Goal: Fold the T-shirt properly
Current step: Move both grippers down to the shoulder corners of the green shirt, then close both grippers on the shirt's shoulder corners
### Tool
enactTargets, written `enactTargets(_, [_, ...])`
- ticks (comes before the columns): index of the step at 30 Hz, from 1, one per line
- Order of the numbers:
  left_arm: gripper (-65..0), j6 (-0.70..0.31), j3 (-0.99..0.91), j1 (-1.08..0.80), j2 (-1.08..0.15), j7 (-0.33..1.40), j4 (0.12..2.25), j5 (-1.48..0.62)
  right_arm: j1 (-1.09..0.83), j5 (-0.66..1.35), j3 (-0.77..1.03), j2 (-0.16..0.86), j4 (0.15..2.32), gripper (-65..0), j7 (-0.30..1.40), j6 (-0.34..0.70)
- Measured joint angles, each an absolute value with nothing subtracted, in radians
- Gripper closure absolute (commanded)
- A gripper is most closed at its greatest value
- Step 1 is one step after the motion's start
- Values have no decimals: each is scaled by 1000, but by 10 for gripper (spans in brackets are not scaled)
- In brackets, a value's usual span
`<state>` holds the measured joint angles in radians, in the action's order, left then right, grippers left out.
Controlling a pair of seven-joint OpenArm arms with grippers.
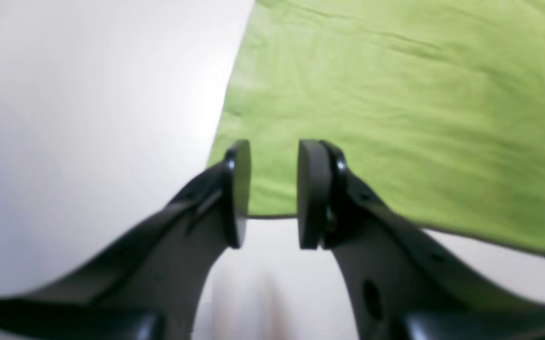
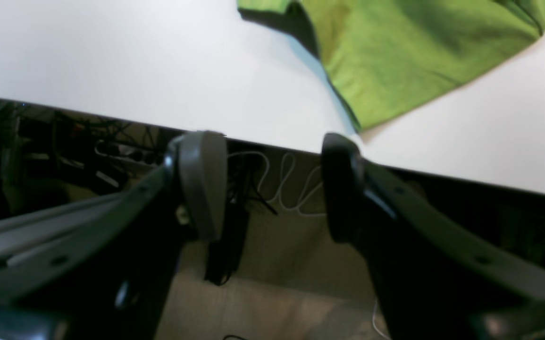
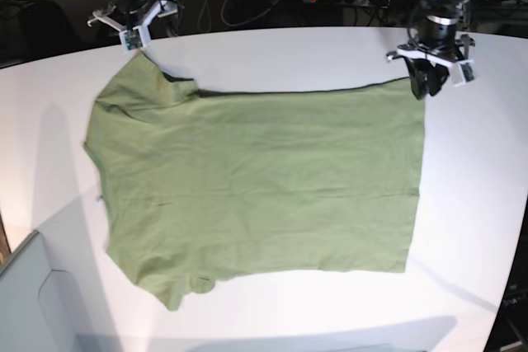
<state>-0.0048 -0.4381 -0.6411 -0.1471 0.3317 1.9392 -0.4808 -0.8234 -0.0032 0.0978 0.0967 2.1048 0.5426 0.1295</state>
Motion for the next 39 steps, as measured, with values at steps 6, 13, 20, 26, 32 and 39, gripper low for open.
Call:
enactTargets(6, [-226, 2, -501, -554, -142, 408, 1826, -525, -824, -3, 95, 117, 2105, -310, 543, 130])
enactTargets(13, [-264, 3, -501, -538, -138, 409, 1728, -525, -824, -3, 96, 129, 2104, -310, 543, 130])
enactTargets(20, [-264, 0, -500, -506, -138, 409, 1663, -520, -824, -3, 96, 129, 2104, -310, 543, 130])
enactTargets(26, [-264, -1, -500, -484, -139, 401, 1641, -522, -824, -3, 98, 130, 2104, -310, 543, 130])
enactTargets(32, [-264, -1, -500, -472, -139, 375, 1603, -521, -824, -3, 100, 130, 2104, -311, 543, 130])
enactTargets(39, [-242, -1, -457, -471, -150, 362, 1598, -525, -824, -3, 100, 129, 2104, -314, 543, 130])
